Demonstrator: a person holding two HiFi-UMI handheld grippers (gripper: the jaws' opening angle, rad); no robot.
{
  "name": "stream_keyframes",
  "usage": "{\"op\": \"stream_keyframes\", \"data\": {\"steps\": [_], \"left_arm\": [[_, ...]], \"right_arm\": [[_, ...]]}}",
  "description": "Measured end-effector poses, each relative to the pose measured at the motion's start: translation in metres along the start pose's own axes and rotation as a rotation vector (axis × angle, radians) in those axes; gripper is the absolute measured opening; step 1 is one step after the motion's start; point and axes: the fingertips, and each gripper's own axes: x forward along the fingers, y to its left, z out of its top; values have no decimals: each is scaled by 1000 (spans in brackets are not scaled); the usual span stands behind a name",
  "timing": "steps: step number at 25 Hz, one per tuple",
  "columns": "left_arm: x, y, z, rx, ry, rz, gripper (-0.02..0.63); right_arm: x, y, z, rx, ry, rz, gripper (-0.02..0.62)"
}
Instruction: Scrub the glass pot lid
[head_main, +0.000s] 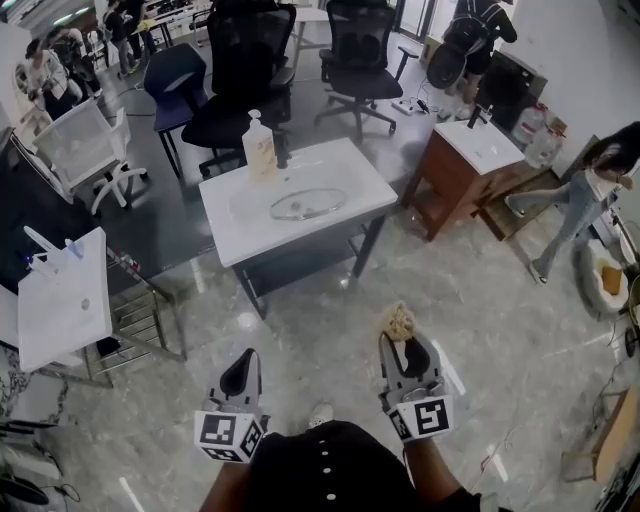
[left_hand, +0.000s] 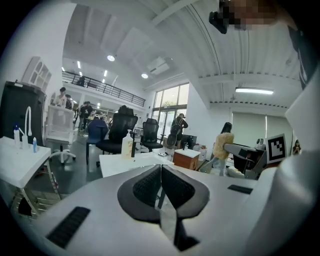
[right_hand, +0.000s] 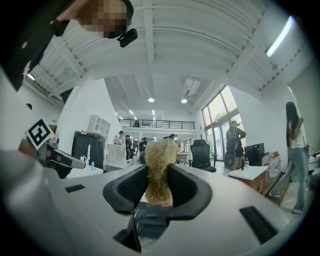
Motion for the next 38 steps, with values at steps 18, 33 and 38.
{"op": "stream_keyframes", "data": {"steps": [18,33,38], "left_arm": [[95,16,6,0,22,36,28],[244,87,83,27,-13,-15,28],[284,119,101,28,-20,-16,28]], "right_arm": [[82,-61,-26,9,12,23,133],[240,-111,-11,-28,-14,-4,133],[291,-120,-11,-32,-24,-17,133]]}}
